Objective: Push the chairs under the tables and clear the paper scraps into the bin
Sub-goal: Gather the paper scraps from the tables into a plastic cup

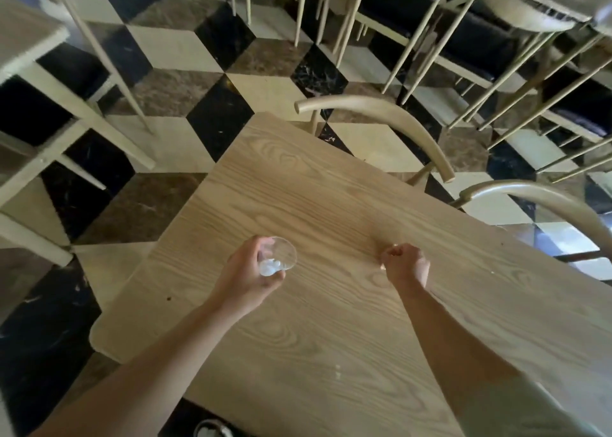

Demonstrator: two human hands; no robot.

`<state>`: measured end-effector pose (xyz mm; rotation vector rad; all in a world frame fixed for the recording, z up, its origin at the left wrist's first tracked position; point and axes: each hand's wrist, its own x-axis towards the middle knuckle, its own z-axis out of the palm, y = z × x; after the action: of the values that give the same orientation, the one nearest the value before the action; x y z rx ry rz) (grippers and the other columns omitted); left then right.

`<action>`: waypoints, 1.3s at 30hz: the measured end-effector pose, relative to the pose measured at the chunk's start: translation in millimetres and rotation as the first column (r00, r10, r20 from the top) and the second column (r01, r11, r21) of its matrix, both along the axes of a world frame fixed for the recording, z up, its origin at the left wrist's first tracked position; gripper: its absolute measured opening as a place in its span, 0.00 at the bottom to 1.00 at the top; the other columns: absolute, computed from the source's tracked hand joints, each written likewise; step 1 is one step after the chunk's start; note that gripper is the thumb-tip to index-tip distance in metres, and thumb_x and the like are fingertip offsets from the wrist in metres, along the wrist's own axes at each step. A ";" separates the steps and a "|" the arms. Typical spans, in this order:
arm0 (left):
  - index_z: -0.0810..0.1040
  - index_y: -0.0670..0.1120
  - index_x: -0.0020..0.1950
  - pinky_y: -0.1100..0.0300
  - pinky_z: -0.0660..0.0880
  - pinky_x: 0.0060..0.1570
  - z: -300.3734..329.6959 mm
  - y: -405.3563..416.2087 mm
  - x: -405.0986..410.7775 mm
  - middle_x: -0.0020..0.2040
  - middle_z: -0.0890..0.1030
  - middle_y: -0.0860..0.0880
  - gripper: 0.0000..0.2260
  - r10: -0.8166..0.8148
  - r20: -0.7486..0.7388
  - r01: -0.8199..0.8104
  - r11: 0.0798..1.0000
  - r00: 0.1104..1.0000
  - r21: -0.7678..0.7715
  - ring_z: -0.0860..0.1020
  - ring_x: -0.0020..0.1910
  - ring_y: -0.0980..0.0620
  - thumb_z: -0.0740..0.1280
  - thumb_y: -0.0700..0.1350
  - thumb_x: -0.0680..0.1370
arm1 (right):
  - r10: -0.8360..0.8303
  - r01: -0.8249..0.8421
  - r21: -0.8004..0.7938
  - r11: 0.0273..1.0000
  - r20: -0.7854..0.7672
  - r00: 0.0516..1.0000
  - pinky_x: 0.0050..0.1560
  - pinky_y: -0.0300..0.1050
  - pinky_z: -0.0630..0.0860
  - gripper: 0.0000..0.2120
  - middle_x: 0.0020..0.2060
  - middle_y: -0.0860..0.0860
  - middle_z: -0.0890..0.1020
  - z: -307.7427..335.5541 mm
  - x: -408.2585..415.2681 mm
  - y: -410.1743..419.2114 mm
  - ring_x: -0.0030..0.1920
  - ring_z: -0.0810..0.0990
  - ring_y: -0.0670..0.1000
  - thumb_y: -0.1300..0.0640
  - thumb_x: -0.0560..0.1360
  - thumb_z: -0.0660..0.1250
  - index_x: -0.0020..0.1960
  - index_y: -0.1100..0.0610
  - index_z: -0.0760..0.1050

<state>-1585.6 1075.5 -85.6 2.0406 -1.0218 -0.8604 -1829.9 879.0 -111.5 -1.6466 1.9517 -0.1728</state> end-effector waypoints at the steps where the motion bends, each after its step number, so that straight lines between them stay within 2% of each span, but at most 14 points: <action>1: 0.76 0.48 0.67 0.59 0.74 0.56 0.3 0.2 4.5 0.54 0.80 0.53 0.26 -0.016 0.000 0.016 1.000 1.000 0.002 0.78 0.52 0.55 0.78 0.44 0.71 | -0.062 0.055 0.076 0.996 0.087 0.994 0.34 0.39 0.70 0.04 0.30 0.51 0.84 6.6 13.1 11.1 0.33 0.81 0.51 0.61 0.71 0.72 0.38 0.57 0.83; 3: 0.75 0.49 0.67 0.58 0.75 0.58 0.9 5.0 28.9 0.57 0.79 0.53 0.25 -0.073 -0.012 0.073 0.997 0.997 0.013 0.78 0.55 0.55 0.77 0.43 0.71 | -0.065 0.002 0.195 0.981 0.313 0.948 0.31 0.38 0.71 0.06 0.24 0.48 0.81 16.5 70.3 37.2 0.25 0.78 0.46 0.64 0.71 0.73 0.38 0.55 0.82; 5: 0.75 0.49 0.67 0.54 0.76 0.61 -0.8 13.0 53.9 0.60 0.79 0.51 0.26 -0.137 -0.004 0.137 0.991 0.991 0.005 0.79 0.58 0.53 0.76 0.42 0.71 | 0.011 -0.130 0.196 0.972 0.516 0.857 0.31 0.40 0.72 0.09 0.25 0.50 0.80 31.3 136.2 66.4 0.24 0.76 0.47 0.69 0.70 0.72 0.37 0.56 0.80; 8: 0.76 0.49 0.66 0.52 0.78 0.57 1.8 35.4 102.6 0.60 0.79 0.50 0.24 -0.154 0.033 0.155 0.988 0.988 -0.020 0.79 0.57 0.53 0.74 0.43 0.71 | 0.180 -0.355 0.145 0.924 0.653 0.735 0.32 0.43 0.76 0.08 0.27 0.51 0.81 56.8 232.2 113.5 0.27 0.78 0.49 0.71 0.70 0.71 0.40 0.59 0.81; 13: 0.76 0.51 0.50 0.64 0.75 0.44 4.7 117.4 199.2 0.46 0.79 0.55 0.11 -0.049 0.078 0.052 0.998 0.996 -0.037 0.78 0.45 0.59 0.75 0.45 0.72 | 0.527 -0.635 0.075 0.769 0.487 0.697 0.40 0.42 0.82 0.04 0.39 0.49 0.85 74.8 353.4 205.9 0.37 0.84 0.46 0.62 0.73 0.75 0.46 0.55 0.83; 15: 0.74 0.52 0.47 0.61 0.77 0.43 2.6 158.1 237.4 0.43 0.77 0.56 0.13 -0.032 0.081 0.034 0.999 0.996 -0.020 0.77 0.43 0.59 0.76 0.43 0.70 | 0.729 -0.777 0.056 0.626 0.311 0.610 0.45 0.40 0.80 0.04 0.43 0.50 0.86 86.3 394.3 241.4 0.44 0.83 0.46 0.61 0.75 0.72 0.48 0.56 0.84; 18: 0.74 0.51 0.48 0.51 0.81 0.44 3.1 197.8 278.7 0.45 0.79 0.54 0.15 0.004 0.074 -0.003 1.000 0.997 -0.008 0.80 0.45 0.54 0.76 0.43 0.67 | 0.912 -0.922 0.127 0.365 0.150 0.381 0.45 0.43 0.74 0.10 0.46 0.54 0.85 104.0 439.1 278.2 0.46 0.80 0.51 0.63 0.79 0.63 0.53 0.60 0.83; 21: 0.74 0.51 0.53 0.65 0.76 0.45 7.2 222.5 304.1 0.46 0.76 0.58 0.17 -0.012 0.100 0.014 1.000 0.995 -0.017 0.78 0.45 0.57 0.78 0.44 0.70 | 0.962 -0.946 0.222 0.237 0.085 0.261 0.39 0.38 0.71 0.12 0.43 0.50 0.82 112.9 466.0 292.5 0.39 0.78 0.48 0.66 0.80 0.60 0.53 0.58 0.82; 23: 0.75 0.51 0.57 0.72 0.71 0.45 9.2 227.5 311.7 0.49 0.75 0.59 0.18 -0.038 0.113 0.042 0.999 0.993 -0.033 0.76 0.47 0.60 0.77 0.45 0.72 | 0.973 -0.943 0.260 0.207 0.041 0.225 0.45 0.43 0.75 0.12 0.47 0.52 0.84 116.2 473.3 295.4 0.45 0.81 0.51 0.65 0.80 0.60 0.51 0.58 0.83; 27: 0.75 0.53 0.62 0.62 0.80 0.51 12.5 218.3 314.6 0.57 0.79 0.55 0.20 -0.058 0.076 0.064 0.995 0.995 -0.081 0.79 0.52 0.58 0.76 0.47 0.73 | 0.947 -0.925 0.234 0.298 0.047 0.317 0.54 0.47 0.74 0.12 0.52 0.55 0.84 122.3 473.6 285.5 0.54 0.81 0.56 0.63 0.80 0.62 0.57 0.57 0.83; 31: 0.75 0.50 0.64 0.72 0.73 0.45 13.9 197.7 303.2 0.58 0.78 0.53 0.22 -0.091 0.096 0.100 0.991 0.991 -0.093 0.77 0.49 0.59 0.77 0.46 0.72 | 0.929 -0.921 0.166 0.352 0.058 0.366 0.49 0.48 0.79 0.11 0.44 0.50 0.84 127.7 444.4 266.7 0.45 0.82 0.50 0.62 0.80 0.62 0.52 0.57 0.84; 36: 0.77 0.46 0.64 0.76 0.68 0.48 4.4 170.9 285.8 0.57 0.79 0.53 0.23 -0.137 0.118 0.149 0.984 0.983 -0.097 0.75 0.52 0.60 0.78 0.41 0.70 | 0.597 -0.585 -0.118 0.802 0.201 0.777 0.38 0.26 0.71 0.09 0.33 0.37 0.81 104.6 382.1 227.8 0.36 0.80 0.38 0.62 0.75 0.69 0.47 0.50 0.86; 37: 0.77 0.45 0.63 0.73 0.71 0.51 0.8 162.3 278.7 0.56 0.79 0.53 0.24 -0.147 0.112 0.159 0.982 0.983 -0.100 0.76 0.53 0.59 0.79 0.40 0.70 | 0.477 -0.450 -0.177 0.875 0.168 0.862 0.38 0.26 0.71 0.09 0.33 0.38 0.81 96.9 356.5 209.9 0.35 0.79 0.38 0.61 0.74 0.69 0.46 0.49 0.85; 39: 0.77 0.44 0.64 0.64 0.76 0.52 -13.7 146.2 267.5 0.55 0.79 0.54 0.24 -0.153 0.097 0.161 0.983 0.983 -0.086 0.77 0.52 0.57 0.79 0.39 0.69 | 0.180 -0.146 -0.279 0.949 0.099 0.979 0.43 0.38 0.74 0.09 0.45 0.46 0.83 76.9 297.0 168.9 0.40 0.81 0.46 0.62 0.73 0.69 0.51 0.51 0.83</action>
<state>-1318.1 1221.7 -99.3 1.9546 -1.2638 -0.7899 -1532.9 1047.9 -34.5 -1.9142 1.7494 -0.4842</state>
